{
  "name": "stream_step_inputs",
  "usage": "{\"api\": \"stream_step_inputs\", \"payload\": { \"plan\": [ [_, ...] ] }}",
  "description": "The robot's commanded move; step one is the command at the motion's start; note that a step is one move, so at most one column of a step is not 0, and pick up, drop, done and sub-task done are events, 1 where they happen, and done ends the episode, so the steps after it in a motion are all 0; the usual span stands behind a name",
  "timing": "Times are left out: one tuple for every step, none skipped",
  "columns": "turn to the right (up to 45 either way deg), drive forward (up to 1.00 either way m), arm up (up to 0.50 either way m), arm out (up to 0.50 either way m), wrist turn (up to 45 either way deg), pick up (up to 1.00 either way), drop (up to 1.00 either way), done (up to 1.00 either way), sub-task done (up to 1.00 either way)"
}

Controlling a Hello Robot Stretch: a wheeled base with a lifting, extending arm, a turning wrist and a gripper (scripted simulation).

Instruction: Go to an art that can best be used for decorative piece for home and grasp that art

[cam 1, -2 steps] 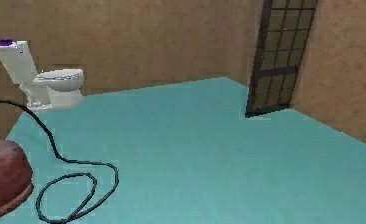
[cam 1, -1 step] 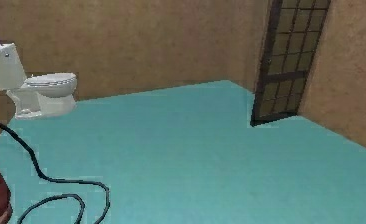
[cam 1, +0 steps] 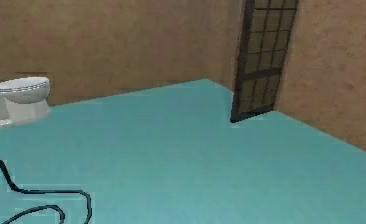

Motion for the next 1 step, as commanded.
{"api": "stream_step_inputs", "payload": {
  "plan": [
    [0.0,1.00,0.00,0.00,0.0,0.00,0.00,0.00,0.00]
  ]
}}
